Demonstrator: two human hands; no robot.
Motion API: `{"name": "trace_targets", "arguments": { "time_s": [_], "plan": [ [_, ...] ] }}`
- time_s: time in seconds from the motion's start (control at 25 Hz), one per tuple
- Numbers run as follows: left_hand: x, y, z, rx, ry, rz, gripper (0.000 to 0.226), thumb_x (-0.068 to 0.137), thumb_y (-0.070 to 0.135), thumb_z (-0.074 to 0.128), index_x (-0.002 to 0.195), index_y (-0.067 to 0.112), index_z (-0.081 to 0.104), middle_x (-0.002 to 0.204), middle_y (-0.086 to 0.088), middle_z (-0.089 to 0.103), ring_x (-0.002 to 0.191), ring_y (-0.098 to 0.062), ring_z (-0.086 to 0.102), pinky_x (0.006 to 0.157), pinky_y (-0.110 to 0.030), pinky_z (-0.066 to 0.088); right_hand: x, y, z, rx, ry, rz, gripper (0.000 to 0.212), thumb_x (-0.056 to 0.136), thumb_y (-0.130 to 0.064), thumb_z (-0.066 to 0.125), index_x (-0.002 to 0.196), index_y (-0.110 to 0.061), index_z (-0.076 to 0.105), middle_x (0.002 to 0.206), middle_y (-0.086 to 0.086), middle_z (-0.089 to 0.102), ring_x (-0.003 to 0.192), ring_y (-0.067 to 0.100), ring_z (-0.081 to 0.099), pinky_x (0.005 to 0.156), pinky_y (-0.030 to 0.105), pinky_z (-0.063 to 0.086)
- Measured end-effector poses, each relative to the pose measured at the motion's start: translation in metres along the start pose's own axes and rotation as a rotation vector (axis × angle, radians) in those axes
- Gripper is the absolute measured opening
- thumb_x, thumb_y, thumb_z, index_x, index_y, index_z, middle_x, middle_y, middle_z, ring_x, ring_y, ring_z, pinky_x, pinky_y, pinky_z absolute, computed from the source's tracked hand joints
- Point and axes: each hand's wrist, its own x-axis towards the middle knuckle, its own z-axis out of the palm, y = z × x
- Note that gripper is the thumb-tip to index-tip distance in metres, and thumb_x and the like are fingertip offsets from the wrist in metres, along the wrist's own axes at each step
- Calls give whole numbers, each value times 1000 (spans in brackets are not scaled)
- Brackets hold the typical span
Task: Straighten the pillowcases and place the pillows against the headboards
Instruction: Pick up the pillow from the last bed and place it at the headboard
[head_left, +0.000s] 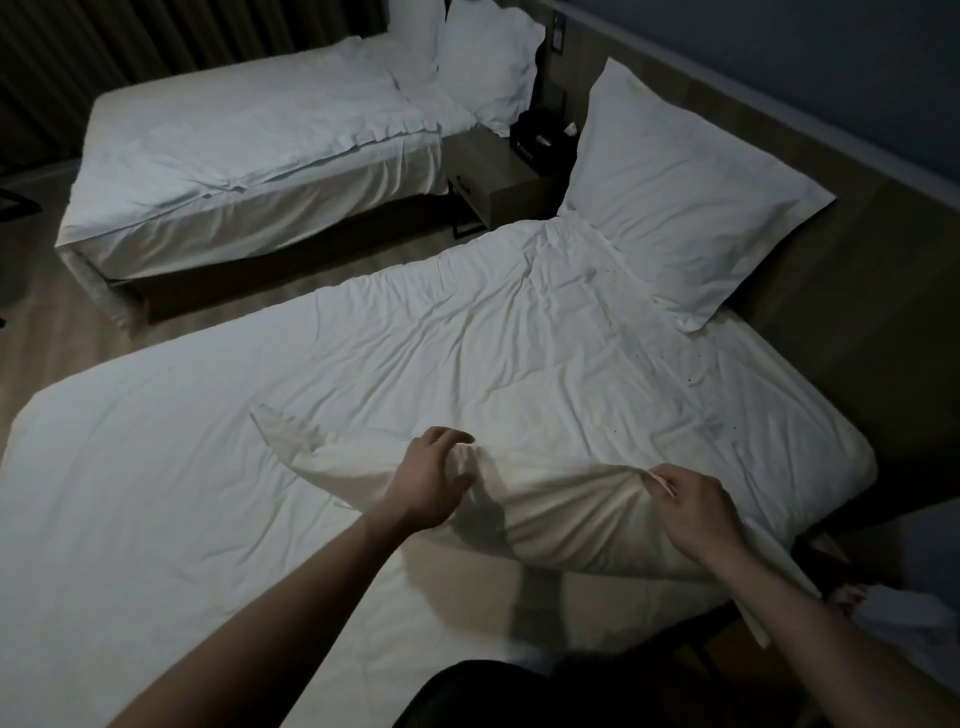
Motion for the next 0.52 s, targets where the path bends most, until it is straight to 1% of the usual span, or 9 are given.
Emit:
{"name": "trace_targets", "arguments": {
  "time_s": [0.04,0.08,0.16,0.2,0.28,0.32,0.4,0.44,0.52],
  "plan": [
    [-2,-12,-6,21,-28,-57,58,84,29,75,139,24,57,145,-2,53,120,-27,61,104,-39,49,-3,-1,-2,15,-4,-9,28,99,-35,58,78,-20,70,81,4,75,85,31,69,76,41,53],
    [-3,-22,-12,37,-63,-128,67,84,29,75,146,23,51,151,-3,48,124,-28,60,106,-38,48,-5,-3,-3,30,-6,-21,28,99,-35,59,76,-21,69,79,1,75,82,28,70,75,41,53],
    [-2,-38,-22,93,-133,-208,68,85,32,74,147,19,50,148,-7,53,128,-28,58,106,-37,47,-6,-9,-4,40,13,-37,27,98,-35,60,75,-22,68,76,-1,74,81,27,69,75,42,54],
    [1,-42,-26,116,-155,-226,60,86,32,72,142,19,55,141,-7,60,125,-28,60,103,-36,48,-5,-12,-4,45,31,-41,27,97,-34,60,75,-22,68,76,-1,74,81,27,69,75,42,54],
    [7,-43,-34,81,-136,-276,35,88,29,67,122,19,68,118,-6,73,110,-29,68,91,-35,52,-4,-21,-4,78,53,-32,28,98,-33,61,73,-23,68,76,-1,74,80,26,68,74,41,53],
    [11,-41,-37,50,-99,-280,22,89,28,67,109,21,71,101,-3,77,100,-27,71,85,-34,53,-4,-25,-5,102,64,-25,30,98,-33,61,70,-25,67,74,-2,73,78,25,68,74,40,52],
    [19,-32,-43,-10,-8,-251,3,89,24,68,91,22,69,71,4,76,80,-19,75,75,-34,54,-6,-28,-9,156,81,-23,40,98,-32,61,58,-31,58,63,-7,66,70,22,65,68,38,48],
    [22,-27,-44,-55,42,-231,4,89,21,68,86,21,67,64,5,75,74,-16,74,73,-34,56,-7,-27,-12,180,98,-32,44,98,-30,62,54,-32,53,57,-7,60,64,20,61,64,36,45],
    [28,-14,-43,-135,142,-189,11,88,15,66,78,19,66,65,5,75,73,-14,71,72,-35,55,-8,-21,-23,208,137,-60,44,99,-29,61,56,-22,54,55,0,54,58,17,54,60,36,41]
  ]
}}
